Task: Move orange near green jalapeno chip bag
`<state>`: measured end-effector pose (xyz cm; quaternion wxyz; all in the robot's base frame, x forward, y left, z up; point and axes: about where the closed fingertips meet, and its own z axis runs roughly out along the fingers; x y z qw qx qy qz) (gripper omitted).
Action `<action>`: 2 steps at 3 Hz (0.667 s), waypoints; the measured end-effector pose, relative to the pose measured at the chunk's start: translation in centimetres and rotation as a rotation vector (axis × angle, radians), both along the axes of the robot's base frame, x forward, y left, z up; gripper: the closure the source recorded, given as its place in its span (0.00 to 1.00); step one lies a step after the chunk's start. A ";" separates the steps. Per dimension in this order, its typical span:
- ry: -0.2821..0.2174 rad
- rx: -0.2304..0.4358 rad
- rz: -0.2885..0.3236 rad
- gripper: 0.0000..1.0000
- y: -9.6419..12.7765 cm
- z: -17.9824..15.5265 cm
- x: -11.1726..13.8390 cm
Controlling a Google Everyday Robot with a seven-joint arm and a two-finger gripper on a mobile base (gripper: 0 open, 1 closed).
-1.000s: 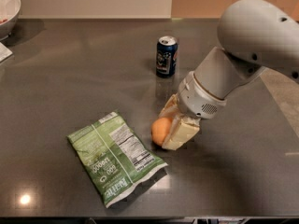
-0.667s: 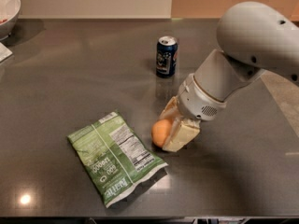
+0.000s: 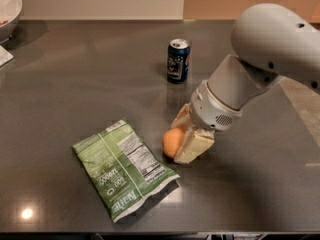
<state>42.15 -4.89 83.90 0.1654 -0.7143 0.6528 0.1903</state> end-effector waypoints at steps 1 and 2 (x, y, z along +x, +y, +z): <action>-0.001 -0.001 0.002 0.00 0.1 0.0 -0.1; -0.002 -0.001 0.002 0.00 0.1 0.0 -0.1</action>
Offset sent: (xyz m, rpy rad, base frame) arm -0.0006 0.0008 0.0003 -0.0009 -0.0013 0.0018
